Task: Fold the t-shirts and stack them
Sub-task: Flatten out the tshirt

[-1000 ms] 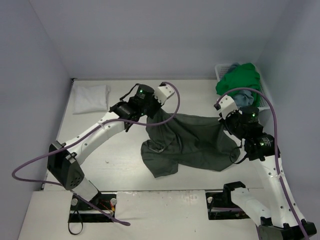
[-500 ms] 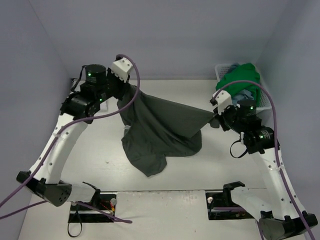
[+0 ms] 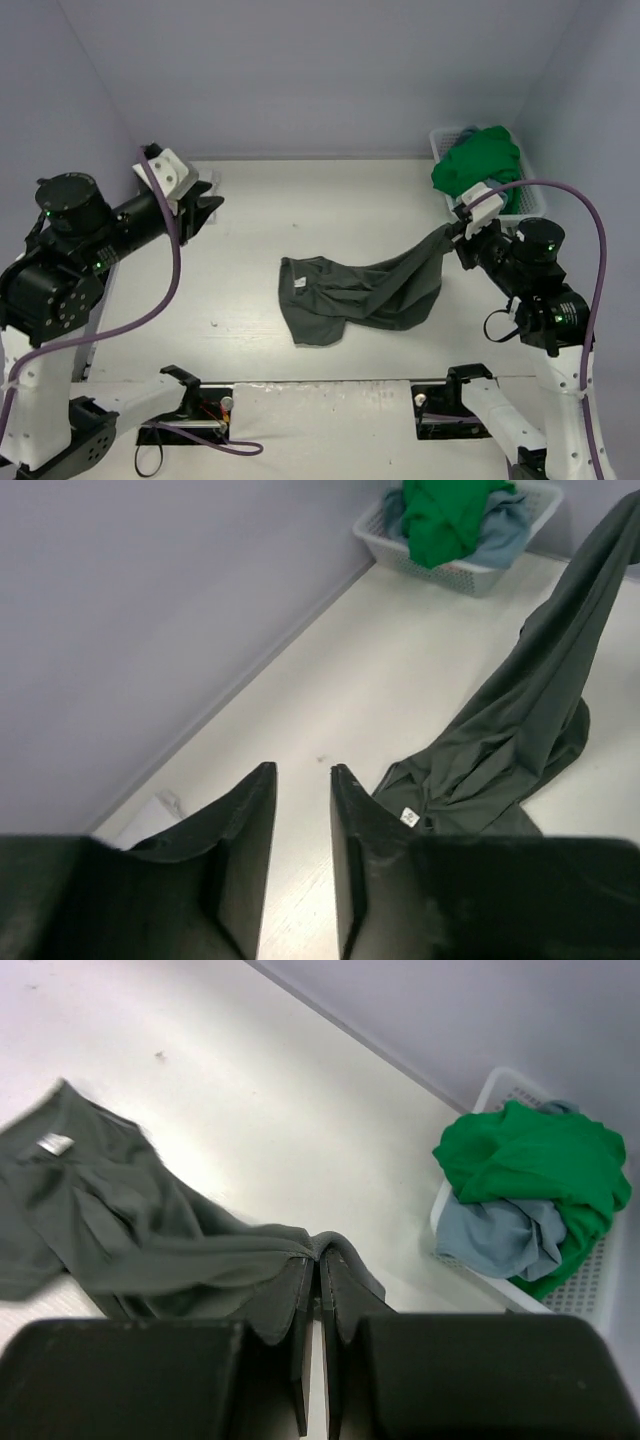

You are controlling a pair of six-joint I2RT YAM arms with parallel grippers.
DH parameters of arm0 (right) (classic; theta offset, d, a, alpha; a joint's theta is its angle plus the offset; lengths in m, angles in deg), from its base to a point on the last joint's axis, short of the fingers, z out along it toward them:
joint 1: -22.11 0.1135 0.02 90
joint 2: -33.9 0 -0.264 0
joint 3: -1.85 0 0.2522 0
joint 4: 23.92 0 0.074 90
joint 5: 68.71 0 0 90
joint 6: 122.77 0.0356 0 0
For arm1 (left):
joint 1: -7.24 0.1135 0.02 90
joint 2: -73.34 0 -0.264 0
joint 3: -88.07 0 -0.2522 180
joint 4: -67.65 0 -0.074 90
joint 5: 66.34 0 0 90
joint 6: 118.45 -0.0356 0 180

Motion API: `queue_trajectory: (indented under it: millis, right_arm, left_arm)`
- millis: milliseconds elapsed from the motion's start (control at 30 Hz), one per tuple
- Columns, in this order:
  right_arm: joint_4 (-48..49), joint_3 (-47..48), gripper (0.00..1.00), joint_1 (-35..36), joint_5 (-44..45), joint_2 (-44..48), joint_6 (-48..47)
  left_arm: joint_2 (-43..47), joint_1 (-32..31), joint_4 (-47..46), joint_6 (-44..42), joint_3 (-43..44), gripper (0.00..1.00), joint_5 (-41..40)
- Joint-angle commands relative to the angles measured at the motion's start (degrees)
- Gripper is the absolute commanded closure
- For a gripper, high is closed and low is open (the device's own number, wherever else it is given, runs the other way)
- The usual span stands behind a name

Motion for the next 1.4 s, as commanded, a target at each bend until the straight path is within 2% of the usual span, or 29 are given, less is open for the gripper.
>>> queue_trajectory:
  millis: [0,33,100,167,233,367,533,767,967,1367]
  right_arm:
    - [2.5,-1.4,1.00,0.1,-3.0,0.0,1.6]
    - [2.5,-2.2,1.00,0.3,-2.9,0.3,1.5]
    - [2.4,-2.9,1.00,0.3,-2.4,0.6,1.4]
    - [2.4,-3.6,1.00,0.5,-1.9,0.6,1.1]
    - [2.3,-4.0,1.00,0.6,-0.9,0.6,0.6]
    - [2.4,-4.0,1.00,0.8,-0.3,-0.1,0.4]
    - [2.4,-3.9,1.00,0.9,0.4,-0.7,0.3]
    - [2.4,-5.4,1.00,0.8,2.2,-0.3,-0.7]
    - [2.4,-5.8,1.00,0.7,2.1,0.3,-0.5]
    - [2.4,-6.7,1.00,0.6,2.1,1.7,-0.4]
  left_arm:
    - [1.2,-0.1,2.0,-0.1,-5.5,0.74,4.7]
    - [1.3,-0.1,1.6,-0.2,-8.2,0.65,5.9]
    - [0.6,-0.1,0.1,0.4,-15.9,0.60,10.8]
    - [-0.9,-0.3,-0.9,0.8,-20.1,0.52,14.2]
    - [-3.5,-0.9,-4.3,0.8,-25.3,0.50,16.4]
    - [-7.8,-6.1,-11.7,-0.4,-30.3,0.45,13.8]
    - [-18.2,-17.3,-17.3,-2.1,-31.1,0.42,9.5]
    - [-31.0,-24.5,-23.8,-2.7,-26.8,0.42,8.5]
    - [-38.3,-26.2,-32.2,-4.6,-27.1,0.42,3.4]
    - [-50.1,-26.3,-37.1,-5.6,-20.4,0.42,2.1]
